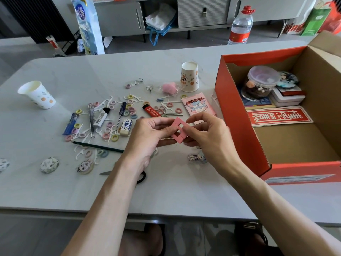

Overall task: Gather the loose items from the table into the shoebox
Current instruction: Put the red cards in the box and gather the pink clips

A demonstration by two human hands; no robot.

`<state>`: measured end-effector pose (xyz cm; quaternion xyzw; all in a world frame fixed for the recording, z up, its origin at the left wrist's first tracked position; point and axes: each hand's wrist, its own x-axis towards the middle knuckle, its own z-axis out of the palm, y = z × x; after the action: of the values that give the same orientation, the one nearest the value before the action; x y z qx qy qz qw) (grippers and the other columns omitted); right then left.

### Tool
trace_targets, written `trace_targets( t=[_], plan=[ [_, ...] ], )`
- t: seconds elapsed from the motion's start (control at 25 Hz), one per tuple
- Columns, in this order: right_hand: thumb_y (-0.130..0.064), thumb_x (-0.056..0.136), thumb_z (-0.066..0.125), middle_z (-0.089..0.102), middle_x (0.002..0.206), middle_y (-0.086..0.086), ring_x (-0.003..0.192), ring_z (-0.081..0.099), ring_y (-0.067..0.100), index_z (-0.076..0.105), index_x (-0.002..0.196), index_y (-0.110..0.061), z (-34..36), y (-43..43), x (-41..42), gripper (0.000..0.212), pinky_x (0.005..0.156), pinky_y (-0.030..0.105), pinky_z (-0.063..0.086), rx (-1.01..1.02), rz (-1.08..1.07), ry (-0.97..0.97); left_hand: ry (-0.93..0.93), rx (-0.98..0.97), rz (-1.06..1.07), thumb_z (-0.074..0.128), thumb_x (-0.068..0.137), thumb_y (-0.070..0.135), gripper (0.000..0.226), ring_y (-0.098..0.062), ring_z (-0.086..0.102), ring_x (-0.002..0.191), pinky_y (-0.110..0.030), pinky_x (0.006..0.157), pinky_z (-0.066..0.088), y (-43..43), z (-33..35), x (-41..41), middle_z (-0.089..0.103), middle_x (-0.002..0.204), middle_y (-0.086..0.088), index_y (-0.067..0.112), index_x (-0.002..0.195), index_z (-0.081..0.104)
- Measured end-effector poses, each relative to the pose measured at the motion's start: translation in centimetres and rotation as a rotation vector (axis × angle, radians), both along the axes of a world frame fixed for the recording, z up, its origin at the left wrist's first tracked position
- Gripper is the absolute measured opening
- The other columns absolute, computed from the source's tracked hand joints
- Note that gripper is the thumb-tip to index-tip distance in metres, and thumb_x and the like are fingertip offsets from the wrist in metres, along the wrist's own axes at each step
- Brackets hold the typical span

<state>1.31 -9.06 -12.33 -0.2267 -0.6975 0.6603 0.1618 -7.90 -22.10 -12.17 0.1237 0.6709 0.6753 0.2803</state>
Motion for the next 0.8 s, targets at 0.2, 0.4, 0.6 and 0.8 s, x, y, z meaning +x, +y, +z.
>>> trace_targets(
  t=[0.2, 0.4, 0.6, 0.8],
  plan=[
    [-0.013, 0.082, 0.076, 0.074, 0.075, 0.005, 0.067, 0.072, 0.021, 0.067, 0.091, -0.016, -0.25, -0.30, 0.04, 0.013, 0.064, 0.035, 0.060, 0.002, -0.016, 0.022, -0.007, 0.015, 0.025, 0.067, 0.084, -0.002, 0.021, -0.020, 0.074, 0.071, -0.027, 0.064, 0.061, 0.14, -0.03, 0.04, 0.077, 0.084, -0.011, 0.013, 0.097, 0.074],
    [-0.009, 0.077, 0.080, 0.074, 0.076, 0.005, 0.070, 0.070, 0.027, 0.070, 0.087, -0.018, -0.34, -0.44, -0.09, 0.017, 0.071, 0.044, 0.059, 0.013, -0.041, 0.022, 0.012, 0.013, 0.035, 0.068, 0.087, 0.004, 0.015, -0.021, 0.073, 0.071, -0.030, 0.069, 0.062, 0.34, -0.19, 0.07, 0.076, 0.086, -0.013, 0.011, 0.099, 0.075],
    [-0.007, 0.079, 0.078, 0.074, 0.076, 0.007, 0.065, 0.067, 0.018, 0.071, 0.090, -0.013, -0.21, -0.57, 0.05, 0.015, 0.071, 0.042, 0.057, -0.012, -0.020, 0.042, 0.010, 0.010, 0.092, 0.070, 0.087, 0.009, 0.013, -0.027, 0.072, 0.069, -0.036, 0.069, 0.063, 0.32, -0.19, -0.15, 0.075, 0.084, -0.018, 0.005, 0.098, 0.075],
    [-0.010, 0.084, 0.074, 0.074, 0.074, 0.009, 0.065, 0.069, 0.019, 0.073, 0.093, -0.012, 0.18, -0.76, 0.34, 0.009, 0.072, 0.044, 0.058, -0.080, -0.053, 0.085, 0.033, 0.018, 0.122, 0.070, 0.086, 0.009, 0.011, -0.027, 0.072, 0.069, -0.037, 0.069, 0.061, 0.48, 0.09, 0.25, 0.075, 0.084, -0.019, 0.007, 0.095, 0.076]
  ],
)
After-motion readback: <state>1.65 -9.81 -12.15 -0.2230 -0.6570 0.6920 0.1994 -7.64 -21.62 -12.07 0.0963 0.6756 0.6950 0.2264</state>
